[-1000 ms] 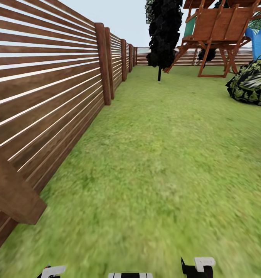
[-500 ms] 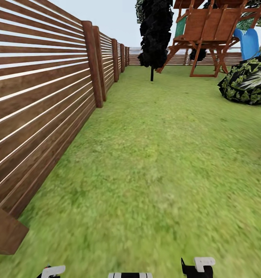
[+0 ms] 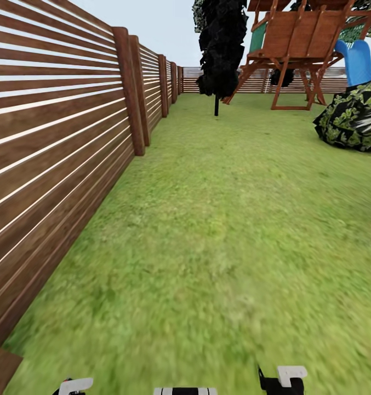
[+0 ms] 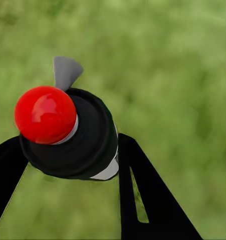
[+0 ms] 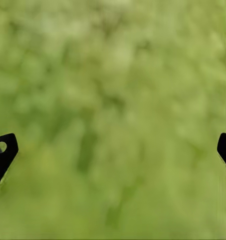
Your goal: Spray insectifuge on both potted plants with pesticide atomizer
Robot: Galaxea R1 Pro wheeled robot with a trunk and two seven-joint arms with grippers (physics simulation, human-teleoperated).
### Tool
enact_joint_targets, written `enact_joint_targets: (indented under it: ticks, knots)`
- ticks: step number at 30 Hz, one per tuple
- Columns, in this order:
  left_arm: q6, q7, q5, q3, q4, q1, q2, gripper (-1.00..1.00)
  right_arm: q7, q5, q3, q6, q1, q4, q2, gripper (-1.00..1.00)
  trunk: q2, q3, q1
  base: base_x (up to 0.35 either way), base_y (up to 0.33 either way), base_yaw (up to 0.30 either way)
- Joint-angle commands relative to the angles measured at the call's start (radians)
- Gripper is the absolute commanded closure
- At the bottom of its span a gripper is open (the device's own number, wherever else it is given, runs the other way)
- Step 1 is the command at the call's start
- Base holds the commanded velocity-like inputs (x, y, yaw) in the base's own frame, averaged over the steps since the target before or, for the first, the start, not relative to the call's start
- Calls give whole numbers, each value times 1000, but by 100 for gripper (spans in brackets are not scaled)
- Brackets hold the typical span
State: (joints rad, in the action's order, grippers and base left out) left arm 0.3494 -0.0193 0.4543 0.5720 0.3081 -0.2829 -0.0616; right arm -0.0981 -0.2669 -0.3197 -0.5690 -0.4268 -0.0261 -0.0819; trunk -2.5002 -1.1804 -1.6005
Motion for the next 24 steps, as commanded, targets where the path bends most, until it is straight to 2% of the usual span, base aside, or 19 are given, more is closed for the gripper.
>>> enact_joint_targets:
  ticks: [1, 5, 16, 24]
  knots:
    - [5, -2, 11, 6, -1, -1, 0, 100, -5, -7, -9, -2, 0, 0, 1, -100, 0, -1, 0, 340, 0, 0]
    - [5, -2, 11, 6, -1, -1, 0, 100, -5, -8, -9, -2, 0, 0, 2, -100, 0, -1, 0, 339, 0, -68]
    - [5, -2, 11, 6, -1, -1, -1, 100, -5, -8, -9, -2, 0, 0, 2, -100, 0, 3, 0, 339, 0, -243]
    - [5, -3, 11, 6, 3, -1, 0, 100, -5, -8, -9, -2, -1, 0, 2, -100, 0, 6, 0, 169, 0, -256]
